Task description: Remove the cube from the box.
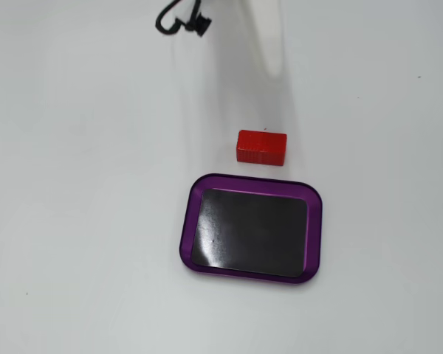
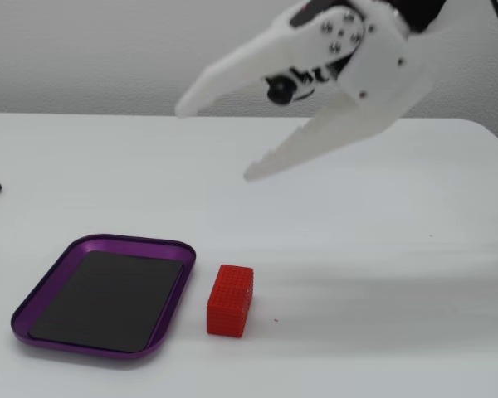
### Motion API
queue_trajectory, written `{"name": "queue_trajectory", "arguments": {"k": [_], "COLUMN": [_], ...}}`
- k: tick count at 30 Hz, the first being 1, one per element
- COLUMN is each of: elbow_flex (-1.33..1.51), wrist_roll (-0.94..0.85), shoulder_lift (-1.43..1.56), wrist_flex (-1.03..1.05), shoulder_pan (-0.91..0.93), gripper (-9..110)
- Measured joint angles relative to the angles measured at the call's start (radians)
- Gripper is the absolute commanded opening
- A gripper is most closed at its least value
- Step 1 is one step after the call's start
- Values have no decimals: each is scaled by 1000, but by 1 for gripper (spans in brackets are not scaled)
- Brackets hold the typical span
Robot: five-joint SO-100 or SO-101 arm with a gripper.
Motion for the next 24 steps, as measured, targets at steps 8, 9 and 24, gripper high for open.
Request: {"name": "queue_trajectory", "arguments": {"k": [8, 9, 24], "elbow_flex": [141, 193, 781], "wrist_roll": [3, 3, 12], "shoulder_lift": [499, 563, 980], "wrist_flex": [32, 32, 38], "shoulder_pan": [143, 164, 387], "gripper": [22, 22, 22]}}
